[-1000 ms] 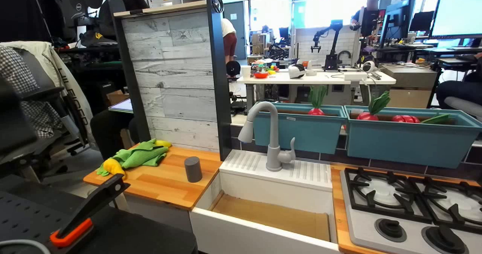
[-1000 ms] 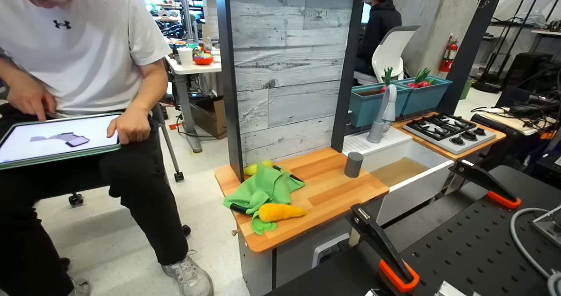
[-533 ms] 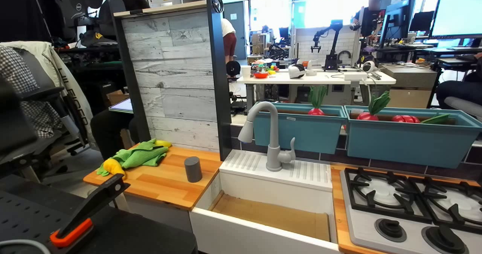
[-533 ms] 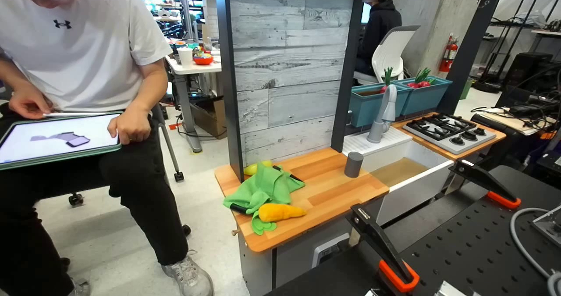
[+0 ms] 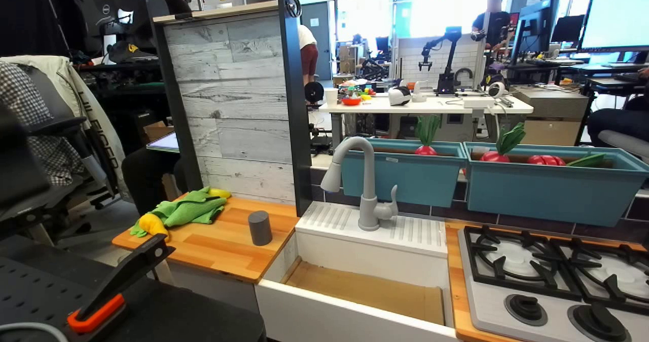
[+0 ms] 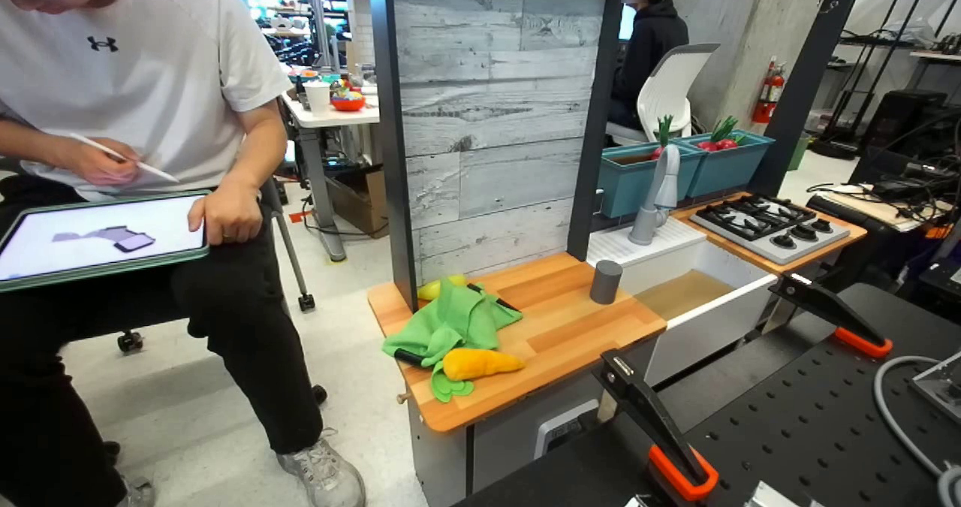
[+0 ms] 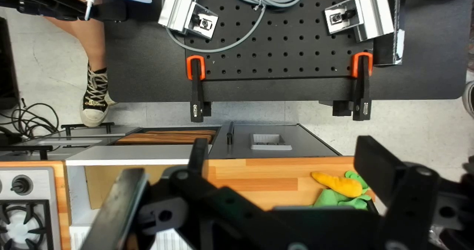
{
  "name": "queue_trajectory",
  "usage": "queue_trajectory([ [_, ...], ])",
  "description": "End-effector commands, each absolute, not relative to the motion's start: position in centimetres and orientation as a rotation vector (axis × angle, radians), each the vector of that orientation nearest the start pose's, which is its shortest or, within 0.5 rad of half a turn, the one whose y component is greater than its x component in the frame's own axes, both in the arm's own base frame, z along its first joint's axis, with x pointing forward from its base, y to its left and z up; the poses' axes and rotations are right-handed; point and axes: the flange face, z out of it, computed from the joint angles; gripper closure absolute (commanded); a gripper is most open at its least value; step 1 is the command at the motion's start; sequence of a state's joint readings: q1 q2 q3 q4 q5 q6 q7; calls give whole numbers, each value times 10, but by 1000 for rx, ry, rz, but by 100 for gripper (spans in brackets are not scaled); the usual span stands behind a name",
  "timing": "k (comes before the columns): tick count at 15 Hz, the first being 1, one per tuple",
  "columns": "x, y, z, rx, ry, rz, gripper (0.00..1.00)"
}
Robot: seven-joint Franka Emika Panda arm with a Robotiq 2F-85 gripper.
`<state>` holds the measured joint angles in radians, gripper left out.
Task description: Move an object
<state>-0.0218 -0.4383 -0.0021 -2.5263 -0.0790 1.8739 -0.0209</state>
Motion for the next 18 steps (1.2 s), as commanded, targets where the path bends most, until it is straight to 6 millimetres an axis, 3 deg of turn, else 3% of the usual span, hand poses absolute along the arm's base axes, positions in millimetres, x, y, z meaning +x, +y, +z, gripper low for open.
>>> queue_trajectory([
  [1,394,-26,390,-3190,33,360,0],
  [6,429,-55,350,-3181,194,287,0],
  [15,516,-145,286,-3136,507,205,0],
  [16,520,-152,280,-3138,510,232,0],
  [17,502,-139,290,-3154,469,223,0],
  [18,508,-146,283,-3155,485,232,0],
])
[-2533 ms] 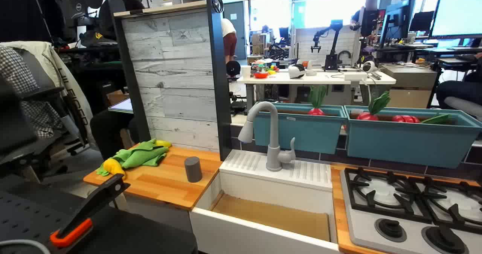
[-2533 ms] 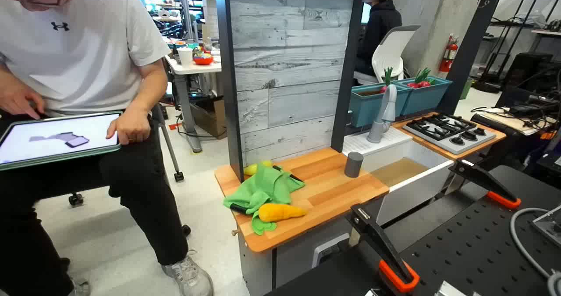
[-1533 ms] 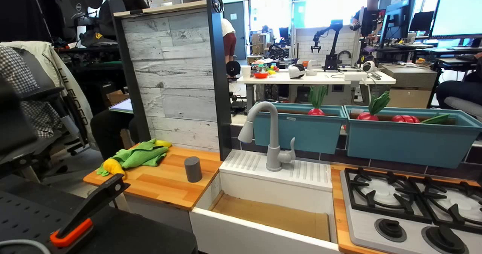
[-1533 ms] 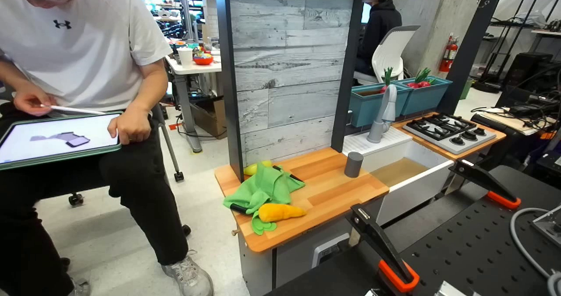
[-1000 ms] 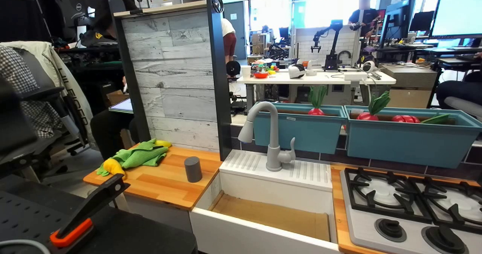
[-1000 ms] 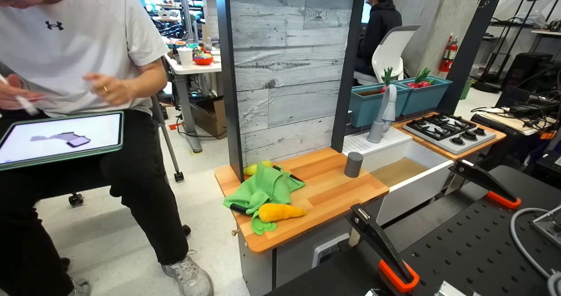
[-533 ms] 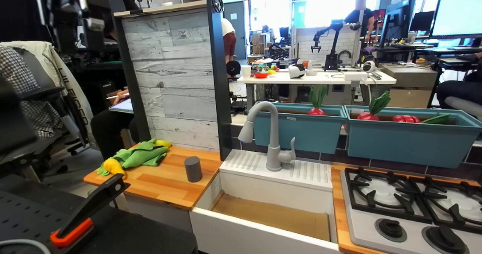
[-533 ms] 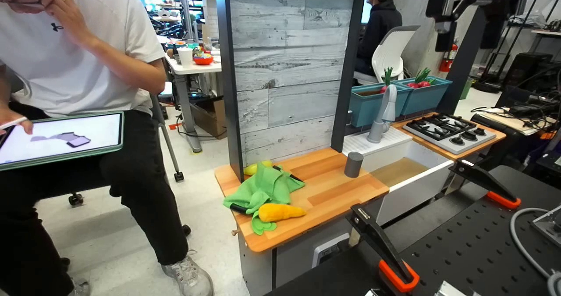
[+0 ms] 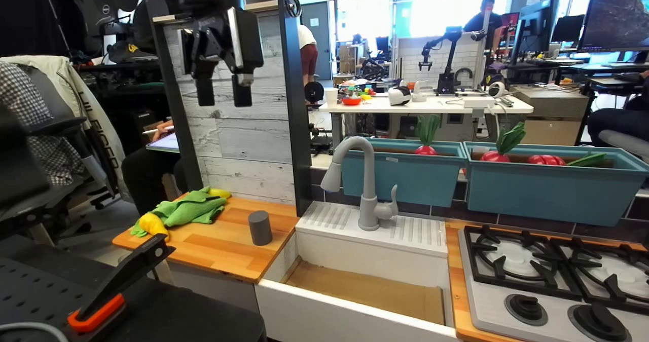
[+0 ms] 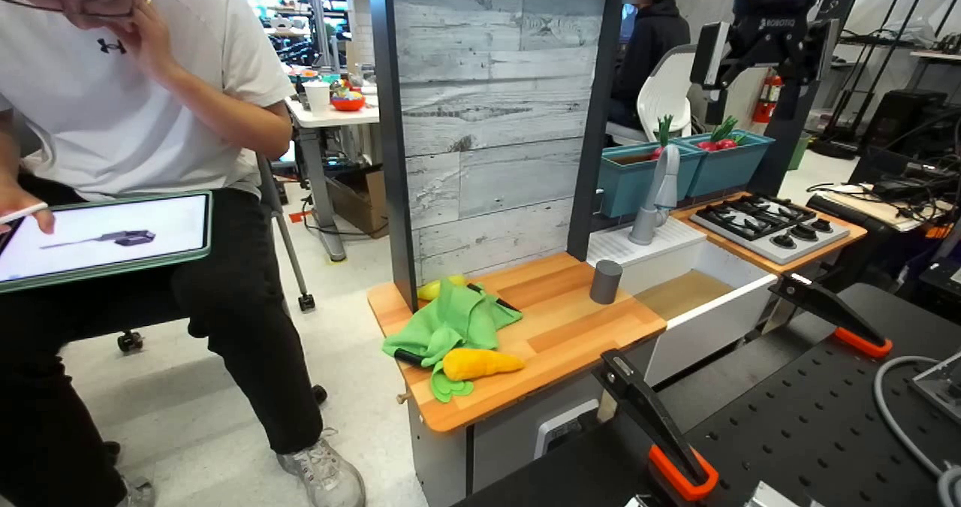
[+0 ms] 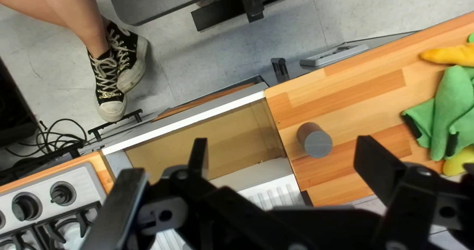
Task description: Move an object
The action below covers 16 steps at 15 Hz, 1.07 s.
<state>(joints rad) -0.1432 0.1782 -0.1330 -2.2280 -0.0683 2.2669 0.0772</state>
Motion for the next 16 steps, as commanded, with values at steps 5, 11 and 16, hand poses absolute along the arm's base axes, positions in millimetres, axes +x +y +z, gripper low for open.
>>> queue_trajectory([
  [5,517,-152,275,-3157,496,244,0],
  [11,520,-156,267,-3152,573,250,0],
  [16,527,-163,254,-3140,674,271,0],
])
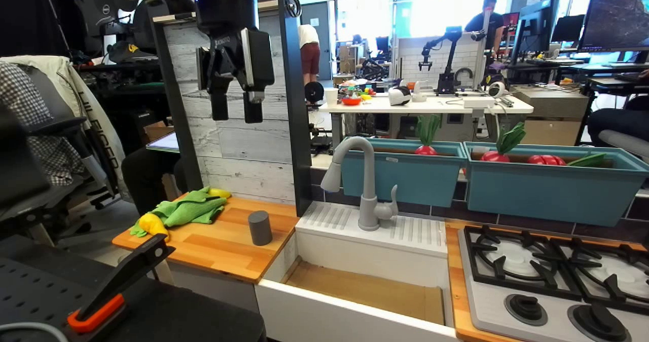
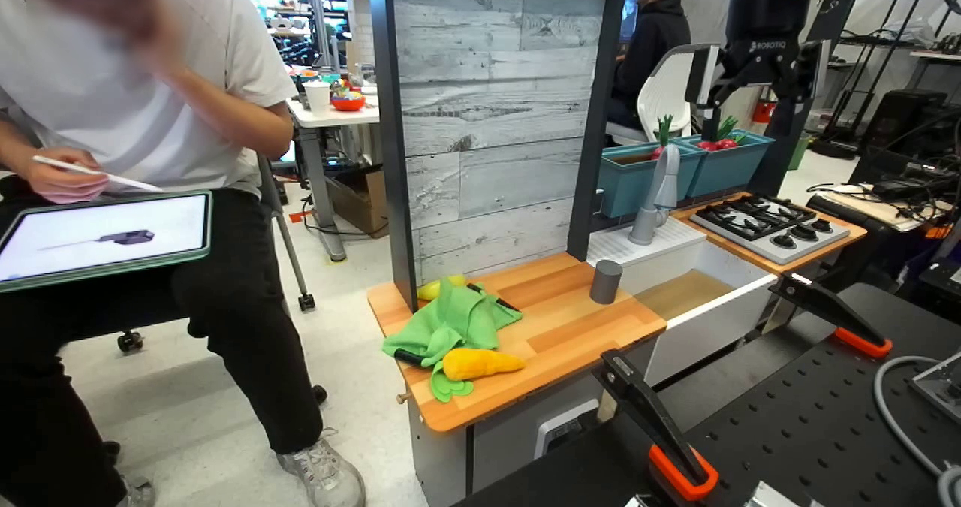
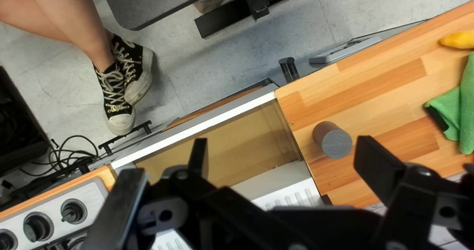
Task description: Move an object
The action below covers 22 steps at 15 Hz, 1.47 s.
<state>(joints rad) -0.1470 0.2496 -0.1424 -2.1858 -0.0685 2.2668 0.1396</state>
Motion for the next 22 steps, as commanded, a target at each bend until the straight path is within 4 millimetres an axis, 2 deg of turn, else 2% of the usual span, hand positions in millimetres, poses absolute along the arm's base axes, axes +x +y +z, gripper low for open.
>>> queue_trajectory([
  [1,529,-165,252,-3139,705,263,0],
  [9,561,-200,228,-3115,901,263,0],
  [14,582,-217,215,-3129,974,149,0],
  [22,603,-239,192,-3129,1081,-22,0],
])
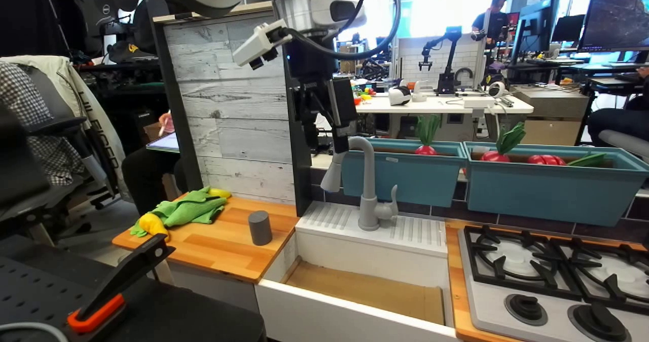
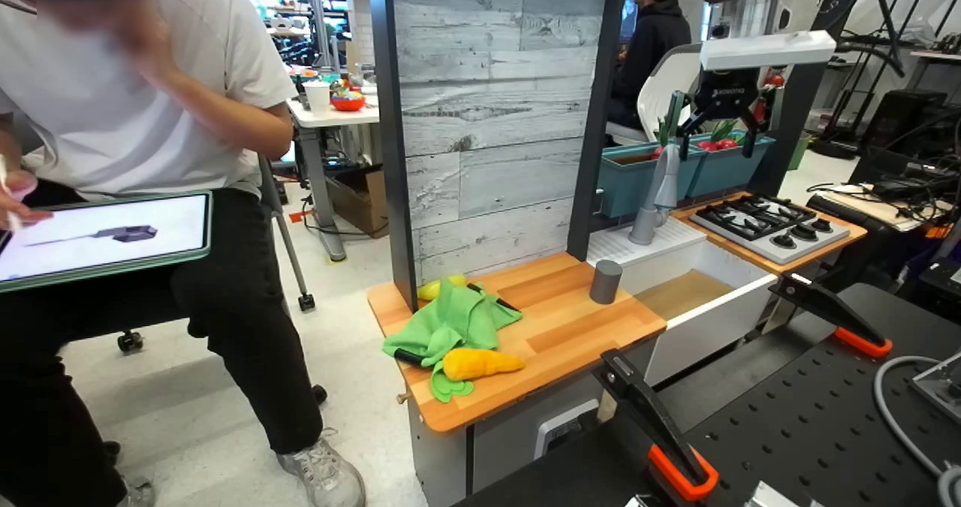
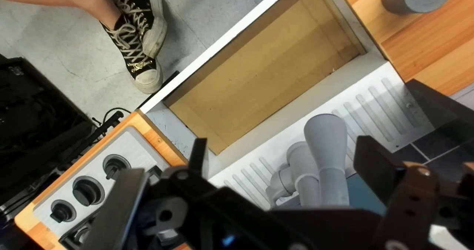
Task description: Move an object
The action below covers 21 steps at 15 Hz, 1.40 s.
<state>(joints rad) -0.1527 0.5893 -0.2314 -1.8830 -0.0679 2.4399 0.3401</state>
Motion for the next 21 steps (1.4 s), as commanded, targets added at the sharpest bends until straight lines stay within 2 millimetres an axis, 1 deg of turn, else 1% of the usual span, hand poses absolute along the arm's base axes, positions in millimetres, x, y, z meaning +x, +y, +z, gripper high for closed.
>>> queue_trajectory([
  [1,606,-240,189,-3124,1085,-33,0],
  [5,618,-239,180,-3107,1098,-57,0],
  [9,627,-243,172,-3086,1129,-77,0],
  [10,629,-244,170,-3084,1123,-74,25],
  [11,630,-244,169,-3083,1128,-77,26],
  [15,634,-245,164,-3071,1134,-75,58],
  [16,635,-245,164,-3064,1136,-78,64],
  [19,638,-242,165,-3048,1137,-86,88],
  [21,639,-240,164,-3027,1142,-89,100],
])
